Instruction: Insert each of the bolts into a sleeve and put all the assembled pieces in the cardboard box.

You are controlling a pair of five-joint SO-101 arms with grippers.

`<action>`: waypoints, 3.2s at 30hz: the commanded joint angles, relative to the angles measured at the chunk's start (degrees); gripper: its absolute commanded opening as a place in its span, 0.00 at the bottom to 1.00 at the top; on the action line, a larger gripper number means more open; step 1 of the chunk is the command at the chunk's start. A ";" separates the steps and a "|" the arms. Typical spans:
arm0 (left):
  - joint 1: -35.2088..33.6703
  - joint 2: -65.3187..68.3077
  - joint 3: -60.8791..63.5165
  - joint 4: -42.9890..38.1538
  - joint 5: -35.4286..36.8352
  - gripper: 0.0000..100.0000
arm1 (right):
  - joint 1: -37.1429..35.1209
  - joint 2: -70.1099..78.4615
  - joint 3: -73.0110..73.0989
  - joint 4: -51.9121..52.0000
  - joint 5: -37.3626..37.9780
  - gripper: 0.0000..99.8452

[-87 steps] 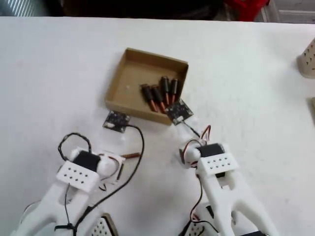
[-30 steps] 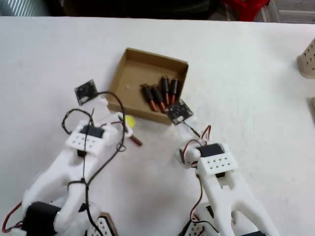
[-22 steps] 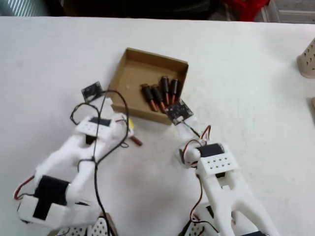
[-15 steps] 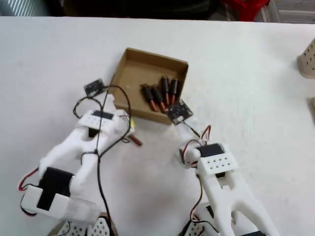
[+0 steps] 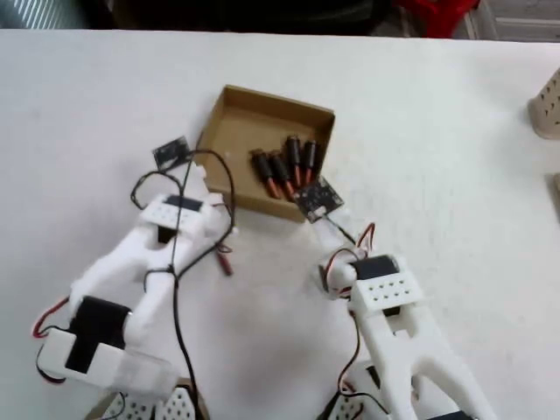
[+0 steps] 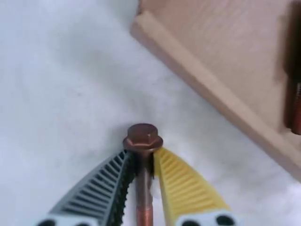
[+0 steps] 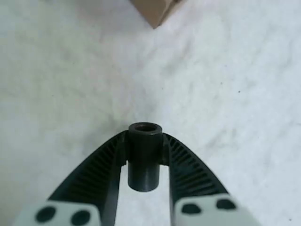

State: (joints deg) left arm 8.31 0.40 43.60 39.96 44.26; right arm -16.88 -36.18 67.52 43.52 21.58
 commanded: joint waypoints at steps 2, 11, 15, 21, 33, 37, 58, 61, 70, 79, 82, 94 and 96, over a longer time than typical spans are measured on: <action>-2.77 -0.57 -1.93 -1.41 -5.89 0.02 | -1.89 -1.63 -0.62 -0.48 -0.70 0.02; -3.56 -12.62 4.40 -0.62 -18.73 0.02 | -6.11 -1.71 -0.70 -0.84 -15.03 0.02; -4.18 -14.99 6.59 -0.70 -20.31 0.02 | -6.29 -1.71 -0.62 -5.93 -15.21 0.02; -9.63 -15.08 8.26 -6.86 -19.96 0.02 | -11.56 -1.71 -0.62 -12.44 -15.21 0.02; -16.13 -15.43 8.09 -8.44 -20.04 0.02 | -16.57 -1.71 9.05 -44.26 -15.21 0.02; -16.04 -15.43 8.09 -8.44 -20.13 0.02 | -17.10 -1.71 14.59 -58.33 -15.21 0.02; -16.13 -15.52 8.00 -8.44 -20.31 0.02 | -22.90 6.02 15.30 -87.34 -27.96 0.02; -16.13 -15.52 8.00 -8.44 -20.31 0.02 | -22.73 14.11 13.89 -94.02 -26.99 0.02; -16.13 -15.52 8.35 -13.01 -20.31 0.02 | -22.37 36.09 13.98 -117.67 -26.55 0.02; -16.04 -15.78 11.25 -21.10 -20.31 0.02 | -24.31 48.57 13.63 -130.68 -26.55 0.02; -15.96 -19.12 16.79 -29.54 -20.31 0.02 | -25.19 49.98 13.54 -130.86 -26.55 0.02; -7.96 -46.29 32.79 -38.15 -31.91 0.02 | -25.63 50.51 13.54 -130.59 -26.55 0.02; -6.11 -49.80 33.85 -38.15 -33.58 0.02 | -25.63 50.51 13.54 -130.51 -26.55 0.02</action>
State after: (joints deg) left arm -1.98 -41.01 76.66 3.47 14.73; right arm -42.11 14.55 82.46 -85.54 -4.79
